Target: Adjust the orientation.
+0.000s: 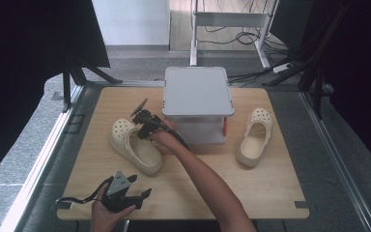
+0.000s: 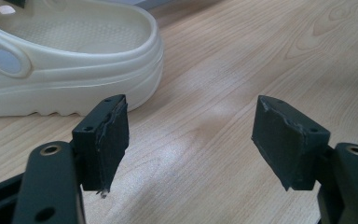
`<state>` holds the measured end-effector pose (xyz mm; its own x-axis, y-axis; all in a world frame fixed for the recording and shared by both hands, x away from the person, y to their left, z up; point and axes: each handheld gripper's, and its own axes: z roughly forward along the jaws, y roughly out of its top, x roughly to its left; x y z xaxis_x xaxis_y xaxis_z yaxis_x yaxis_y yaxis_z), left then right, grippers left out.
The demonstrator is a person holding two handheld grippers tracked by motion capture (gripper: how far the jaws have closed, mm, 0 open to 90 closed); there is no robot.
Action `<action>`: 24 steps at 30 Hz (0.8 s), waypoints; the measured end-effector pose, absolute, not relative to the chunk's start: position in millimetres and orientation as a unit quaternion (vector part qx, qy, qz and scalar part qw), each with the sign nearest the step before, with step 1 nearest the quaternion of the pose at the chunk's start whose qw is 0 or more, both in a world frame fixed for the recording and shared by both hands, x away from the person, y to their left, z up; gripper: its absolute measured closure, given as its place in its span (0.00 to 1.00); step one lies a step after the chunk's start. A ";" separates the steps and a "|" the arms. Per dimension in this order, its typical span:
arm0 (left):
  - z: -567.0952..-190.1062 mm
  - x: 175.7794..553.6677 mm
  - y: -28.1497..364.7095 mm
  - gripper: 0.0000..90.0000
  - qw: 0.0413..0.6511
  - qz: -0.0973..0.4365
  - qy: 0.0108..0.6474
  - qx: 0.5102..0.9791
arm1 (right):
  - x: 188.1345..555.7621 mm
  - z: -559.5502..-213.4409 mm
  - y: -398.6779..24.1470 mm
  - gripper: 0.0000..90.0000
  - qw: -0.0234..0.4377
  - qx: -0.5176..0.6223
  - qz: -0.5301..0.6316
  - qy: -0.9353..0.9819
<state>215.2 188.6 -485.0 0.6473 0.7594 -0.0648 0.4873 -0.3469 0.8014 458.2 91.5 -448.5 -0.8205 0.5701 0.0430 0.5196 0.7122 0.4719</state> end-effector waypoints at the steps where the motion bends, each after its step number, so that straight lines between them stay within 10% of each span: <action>1: -485.0 215.2 188.6 0.31 0.420 0.162 0.387 0.805 | 458.1 -449.1 92.3 0.83 0.047 0.294 0.238 0.925; 24: -484.3 214.5 190.1 0.31 0.416 0.165 0.384 0.807 | 437.8 -431.5 75.8 0.86 0.039 0.303 0.273 0.912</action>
<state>214.5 190.1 -484.3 0.6504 0.7578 -0.0528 0.4827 -0.3587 0.7990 437.8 75.8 -431.5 -0.8139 0.5732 0.0944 0.5310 0.6682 0.5211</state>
